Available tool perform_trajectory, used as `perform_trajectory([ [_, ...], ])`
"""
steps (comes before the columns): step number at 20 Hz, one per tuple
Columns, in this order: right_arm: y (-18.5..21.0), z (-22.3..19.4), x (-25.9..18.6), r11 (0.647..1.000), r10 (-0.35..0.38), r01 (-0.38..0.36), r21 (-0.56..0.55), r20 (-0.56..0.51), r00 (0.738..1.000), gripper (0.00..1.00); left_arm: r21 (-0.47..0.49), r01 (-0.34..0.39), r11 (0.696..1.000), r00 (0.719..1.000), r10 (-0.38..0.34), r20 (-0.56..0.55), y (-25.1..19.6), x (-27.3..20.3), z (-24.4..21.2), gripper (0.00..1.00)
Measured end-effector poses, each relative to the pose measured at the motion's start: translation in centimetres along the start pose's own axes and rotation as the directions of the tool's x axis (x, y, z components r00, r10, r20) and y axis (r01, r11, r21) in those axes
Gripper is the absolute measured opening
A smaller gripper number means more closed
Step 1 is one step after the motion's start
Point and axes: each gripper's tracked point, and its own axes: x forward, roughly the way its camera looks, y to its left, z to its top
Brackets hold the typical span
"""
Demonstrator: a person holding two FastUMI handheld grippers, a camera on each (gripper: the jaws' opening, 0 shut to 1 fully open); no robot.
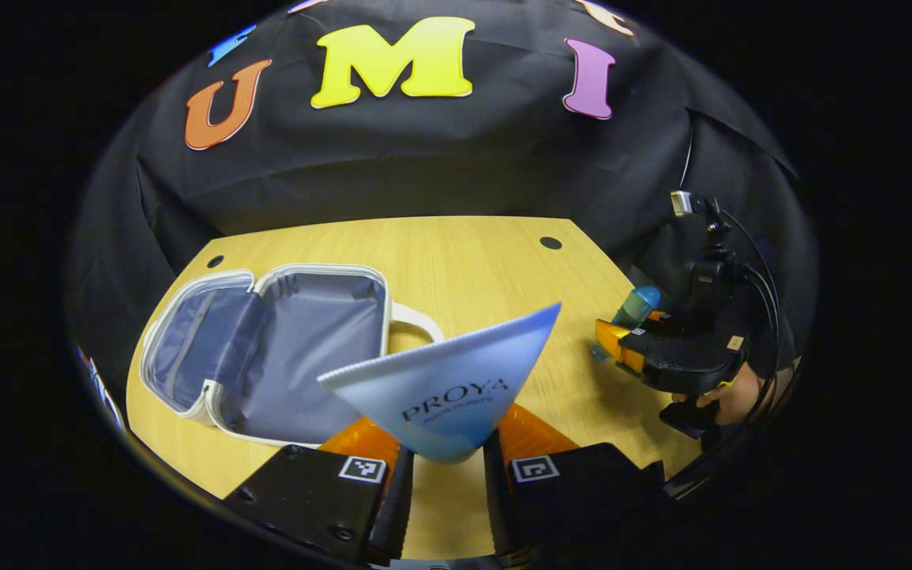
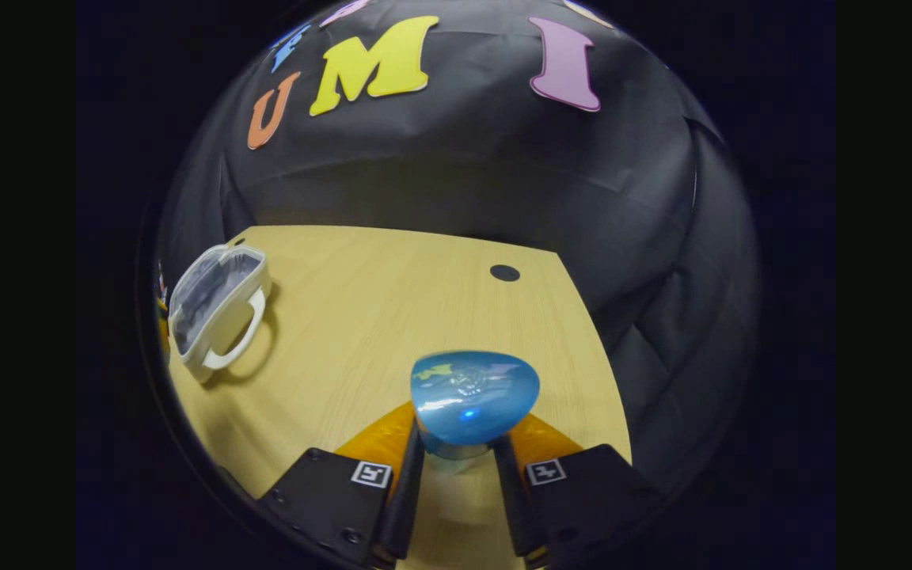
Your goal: First open the suitcase, pack the skin care products into it, and then close the suitcase.
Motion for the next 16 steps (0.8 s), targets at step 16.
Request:
perform_trajectory([
  [16, 9.1, 2.9, -11.8, 0.999, 0.029, -0.029, 0.041, -0.002, 1.0, 0.37, 0.003, -0.131, 0.991, 0.99, 0.131, -0.056, 19.4, 5.6, -0.1, 0.43],
])
